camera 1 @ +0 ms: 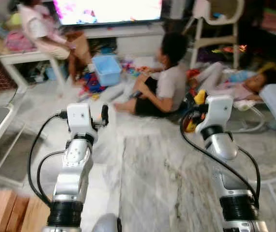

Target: Restocking fridge

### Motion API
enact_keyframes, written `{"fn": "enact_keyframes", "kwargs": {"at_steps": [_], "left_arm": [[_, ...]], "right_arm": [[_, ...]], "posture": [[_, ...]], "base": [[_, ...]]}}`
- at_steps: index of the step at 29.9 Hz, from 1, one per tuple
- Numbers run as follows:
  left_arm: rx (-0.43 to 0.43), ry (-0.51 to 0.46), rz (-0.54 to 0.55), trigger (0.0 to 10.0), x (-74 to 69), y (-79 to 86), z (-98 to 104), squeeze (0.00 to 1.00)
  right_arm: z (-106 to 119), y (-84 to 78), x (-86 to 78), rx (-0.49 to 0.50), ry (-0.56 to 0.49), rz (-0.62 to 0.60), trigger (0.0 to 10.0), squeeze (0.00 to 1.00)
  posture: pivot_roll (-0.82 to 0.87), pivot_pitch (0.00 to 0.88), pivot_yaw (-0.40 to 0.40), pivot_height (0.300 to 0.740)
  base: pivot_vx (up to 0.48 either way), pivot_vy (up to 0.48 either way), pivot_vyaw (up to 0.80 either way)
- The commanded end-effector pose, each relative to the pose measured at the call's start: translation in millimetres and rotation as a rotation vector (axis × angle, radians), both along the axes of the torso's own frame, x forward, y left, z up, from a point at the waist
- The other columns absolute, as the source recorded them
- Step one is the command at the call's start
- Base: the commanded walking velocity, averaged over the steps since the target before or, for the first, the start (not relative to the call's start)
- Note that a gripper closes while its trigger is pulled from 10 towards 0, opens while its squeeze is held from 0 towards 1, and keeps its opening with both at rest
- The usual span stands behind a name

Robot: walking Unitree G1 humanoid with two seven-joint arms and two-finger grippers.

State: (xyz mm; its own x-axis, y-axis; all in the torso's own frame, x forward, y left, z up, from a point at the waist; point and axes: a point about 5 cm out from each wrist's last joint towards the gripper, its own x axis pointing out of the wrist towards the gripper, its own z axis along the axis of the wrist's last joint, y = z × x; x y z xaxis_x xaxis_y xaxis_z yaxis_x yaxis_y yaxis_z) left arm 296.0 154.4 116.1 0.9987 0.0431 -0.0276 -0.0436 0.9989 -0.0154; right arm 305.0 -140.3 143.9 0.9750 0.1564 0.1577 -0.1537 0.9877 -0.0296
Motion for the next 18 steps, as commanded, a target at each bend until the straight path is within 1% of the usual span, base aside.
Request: {"fn": "enact_keyframes", "kwargs": {"at_steps": [1,18], "left_arm": [[0.001,-0.005,-0.010,10.0,0.2,-5.1,1.9,0.00],[0.007,-0.010,-0.014,10.0,1.1,-7.7,3.1,0.00]], "right_arm": [[8.9,-5.2,0.5,-0.003,-0.042,-0.006,10.0,0.00],[9.0,-2.6,2.1,0.003,-0.048,0.012,10.0,0.00]], "posture": [[0.01,0.000,0.010,0.740],[0.01,0.000,0.011,0.740]], "base": [[0.000,0.349,0.80],[0.000,0.348,0.80]]}}
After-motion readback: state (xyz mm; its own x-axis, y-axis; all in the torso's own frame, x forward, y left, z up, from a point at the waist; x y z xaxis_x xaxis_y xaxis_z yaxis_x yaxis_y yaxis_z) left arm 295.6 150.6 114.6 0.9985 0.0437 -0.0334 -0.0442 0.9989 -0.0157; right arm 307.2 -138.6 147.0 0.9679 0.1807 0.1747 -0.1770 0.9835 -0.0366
